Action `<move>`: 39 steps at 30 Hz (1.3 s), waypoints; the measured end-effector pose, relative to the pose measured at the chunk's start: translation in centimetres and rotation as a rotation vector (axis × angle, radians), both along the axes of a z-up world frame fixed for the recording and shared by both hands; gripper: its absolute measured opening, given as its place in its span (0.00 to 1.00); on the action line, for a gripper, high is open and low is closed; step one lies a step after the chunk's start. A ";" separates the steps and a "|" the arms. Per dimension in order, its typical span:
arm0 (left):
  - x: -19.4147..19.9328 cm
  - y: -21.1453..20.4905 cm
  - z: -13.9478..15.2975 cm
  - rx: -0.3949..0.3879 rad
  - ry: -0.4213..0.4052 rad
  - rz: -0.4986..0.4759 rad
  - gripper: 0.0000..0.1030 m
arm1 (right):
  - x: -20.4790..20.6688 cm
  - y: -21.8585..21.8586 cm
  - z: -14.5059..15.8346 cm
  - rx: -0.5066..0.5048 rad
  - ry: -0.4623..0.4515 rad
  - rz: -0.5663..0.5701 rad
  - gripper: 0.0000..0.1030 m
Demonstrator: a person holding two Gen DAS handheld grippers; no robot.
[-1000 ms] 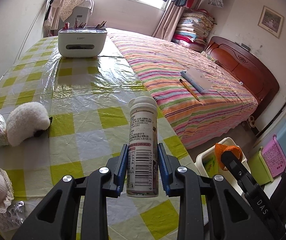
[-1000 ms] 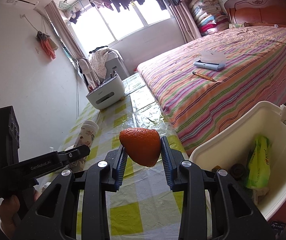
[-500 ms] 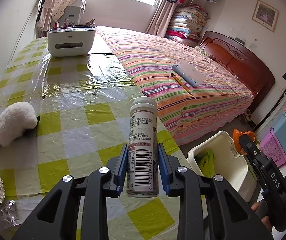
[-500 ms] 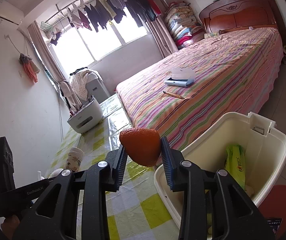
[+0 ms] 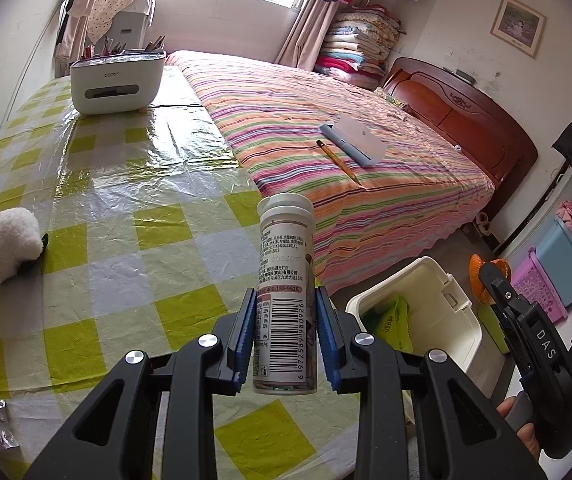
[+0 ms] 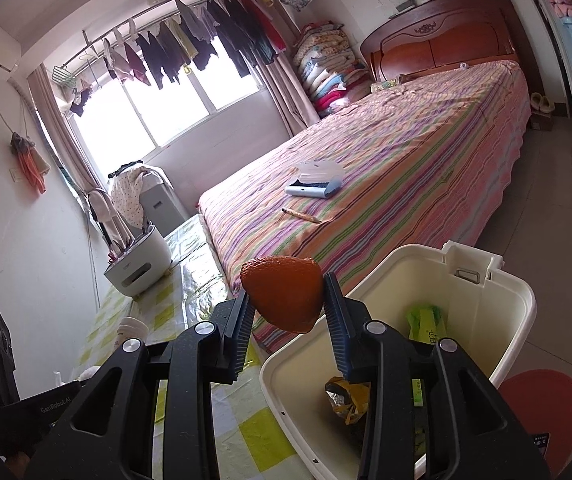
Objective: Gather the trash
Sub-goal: 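Open the right gripper to drop the orange into the bin while the left holds the tube above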
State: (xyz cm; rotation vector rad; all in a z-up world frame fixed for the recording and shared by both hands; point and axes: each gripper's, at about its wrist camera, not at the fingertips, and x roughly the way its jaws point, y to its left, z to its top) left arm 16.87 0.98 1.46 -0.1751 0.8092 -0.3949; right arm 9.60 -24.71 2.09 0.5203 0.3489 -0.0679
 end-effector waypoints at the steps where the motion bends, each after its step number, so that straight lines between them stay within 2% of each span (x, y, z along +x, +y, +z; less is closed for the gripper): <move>1: 0.0 -0.3 0.0 -0.002 -0.003 -0.005 0.27 | 0.0 0.0 0.0 -0.001 0.000 -0.004 0.33; 10: 0.3 -3.0 -0.1 -0.022 0.004 -0.050 0.27 | -0.1 -0.4 -0.2 0.015 0.005 -0.033 0.36; 17: 0.5 -4.7 -0.6 -0.021 0.014 -0.083 0.27 | -0.7 -0.8 -0.1 0.030 -0.023 -0.067 0.51; 19: 0.6 -5.1 -0.7 -0.017 0.018 -0.090 0.27 | -0.9 -1.2 -0.3 0.056 -0.035 -0.073 0.52; 23: 0.6 -5.9 -0.9 -0.010 0.024 -0.104 0.27 | -1.7 -2.0 -0.5 0.111 -0.077 -0.102 0.60; 34: 1.4 -9.4 -2.1 -0.037 0.049 -0.177 0.28 | -4.0 -4.0 -0.7 0.202 -0.202 -0.161 0.64; 39: 1.0 -11.4 -2.7 -0.012 0.042 -0.224 0.28 | -4.8 -4.4 -0.8 0.223 -0.248 -0.176 0.67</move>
